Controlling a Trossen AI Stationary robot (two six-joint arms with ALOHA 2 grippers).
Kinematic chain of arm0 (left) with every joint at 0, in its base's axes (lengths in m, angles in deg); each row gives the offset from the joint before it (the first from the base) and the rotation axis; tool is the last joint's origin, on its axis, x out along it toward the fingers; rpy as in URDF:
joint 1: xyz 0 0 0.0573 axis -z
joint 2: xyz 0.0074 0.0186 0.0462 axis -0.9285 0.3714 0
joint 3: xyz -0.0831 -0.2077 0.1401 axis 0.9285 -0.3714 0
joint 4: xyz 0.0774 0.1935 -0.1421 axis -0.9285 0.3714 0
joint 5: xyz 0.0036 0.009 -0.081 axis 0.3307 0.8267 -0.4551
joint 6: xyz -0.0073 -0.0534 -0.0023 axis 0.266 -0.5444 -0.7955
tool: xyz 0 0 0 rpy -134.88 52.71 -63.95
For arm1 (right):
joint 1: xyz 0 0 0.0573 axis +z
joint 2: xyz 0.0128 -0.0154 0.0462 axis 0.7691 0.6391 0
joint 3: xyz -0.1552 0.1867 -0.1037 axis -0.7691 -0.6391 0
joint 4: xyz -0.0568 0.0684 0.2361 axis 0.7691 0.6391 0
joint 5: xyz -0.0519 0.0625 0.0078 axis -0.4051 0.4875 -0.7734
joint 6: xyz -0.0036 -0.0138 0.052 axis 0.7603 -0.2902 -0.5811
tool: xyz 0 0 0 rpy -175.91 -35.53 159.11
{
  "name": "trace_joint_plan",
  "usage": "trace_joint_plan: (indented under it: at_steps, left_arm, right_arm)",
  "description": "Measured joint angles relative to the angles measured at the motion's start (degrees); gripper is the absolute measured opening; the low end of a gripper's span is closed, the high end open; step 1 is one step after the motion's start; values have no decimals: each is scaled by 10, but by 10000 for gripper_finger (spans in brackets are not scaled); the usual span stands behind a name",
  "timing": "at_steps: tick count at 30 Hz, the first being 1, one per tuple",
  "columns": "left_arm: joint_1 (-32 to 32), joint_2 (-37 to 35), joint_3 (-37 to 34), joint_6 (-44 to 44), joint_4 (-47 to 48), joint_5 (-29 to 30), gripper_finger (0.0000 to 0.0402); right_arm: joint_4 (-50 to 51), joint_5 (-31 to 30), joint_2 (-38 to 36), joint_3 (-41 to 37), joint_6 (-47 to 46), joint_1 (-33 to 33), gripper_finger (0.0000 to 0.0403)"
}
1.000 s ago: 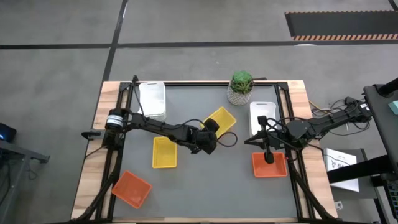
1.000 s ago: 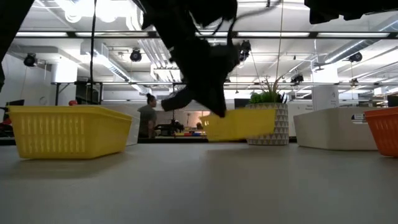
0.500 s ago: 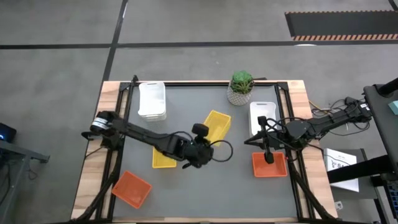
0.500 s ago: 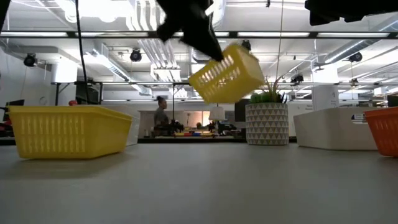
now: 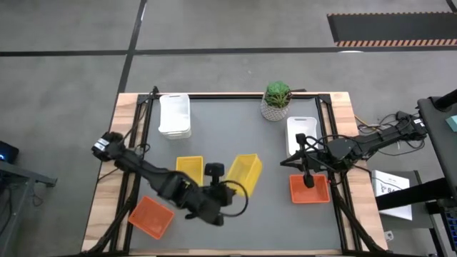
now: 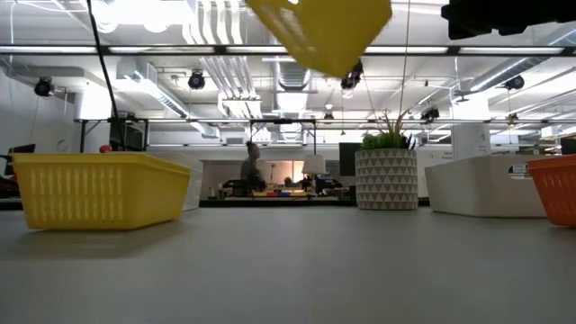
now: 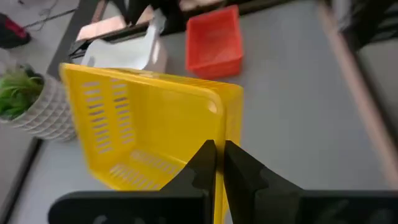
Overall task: Stack baskets by color
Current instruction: Stack the top yellow bin on top of the bottom yellow bin
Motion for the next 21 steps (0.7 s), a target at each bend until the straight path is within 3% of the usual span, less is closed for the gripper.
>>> trace_joint_plan:
  at_steps: [10,21]
  left_arm:
    - [41,0,89,-204,195,-7,1]
    - [40,1,135,-316,378,-118,1]
  right_arm:
    - [0,0,0,0,-10,0,9]
    - [0,0,0,0,-10,0,9]
